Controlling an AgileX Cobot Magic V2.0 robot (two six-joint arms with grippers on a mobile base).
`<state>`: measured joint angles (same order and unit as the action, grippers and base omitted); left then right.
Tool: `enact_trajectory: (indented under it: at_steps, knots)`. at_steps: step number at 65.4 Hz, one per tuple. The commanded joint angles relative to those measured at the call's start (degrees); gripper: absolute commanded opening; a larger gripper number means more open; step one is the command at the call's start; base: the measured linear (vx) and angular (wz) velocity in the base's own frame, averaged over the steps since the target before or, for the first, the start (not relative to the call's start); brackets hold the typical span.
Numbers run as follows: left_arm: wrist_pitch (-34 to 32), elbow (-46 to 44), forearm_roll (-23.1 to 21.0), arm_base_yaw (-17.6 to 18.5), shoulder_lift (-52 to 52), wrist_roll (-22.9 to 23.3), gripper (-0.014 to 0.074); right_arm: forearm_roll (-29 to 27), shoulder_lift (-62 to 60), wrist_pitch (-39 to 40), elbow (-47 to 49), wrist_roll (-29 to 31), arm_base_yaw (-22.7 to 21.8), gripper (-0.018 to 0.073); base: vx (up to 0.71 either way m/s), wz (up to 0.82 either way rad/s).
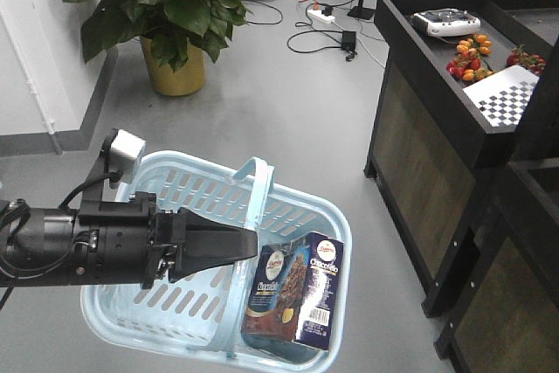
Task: Left arm holds basket, right arm returns cookies
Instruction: 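Turn the base toward the snack shelves, keeping the basket in the left gripper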
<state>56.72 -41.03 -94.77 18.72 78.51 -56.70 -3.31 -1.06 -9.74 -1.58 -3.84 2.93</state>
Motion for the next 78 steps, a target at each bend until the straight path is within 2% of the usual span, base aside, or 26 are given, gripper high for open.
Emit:
enact_trajectory:
  at_steps: [1,47,78]
  knots:
    - [3.3,-1.7,-6.8,0.3,-1.8,-1.1,-0.0008,0.1,-0.2,4.2,-1.1,0.1,0.0,-0.0008,0.3,-0.04]
    - [3.3,-1.7,-6.8,0.3,-1.8,-1.1,-0.0008,0.1,-0.2,4.2,-1.1,0.1,0.0,-0.0008,0.3,0.07]
    - [3.3,-1.7,-6.8,0.3,-1.8,-1.1,-0.0008,0.1,-0.2,4.2,-1.1,0.1,0.0,-0.0008,0.25,0.35]
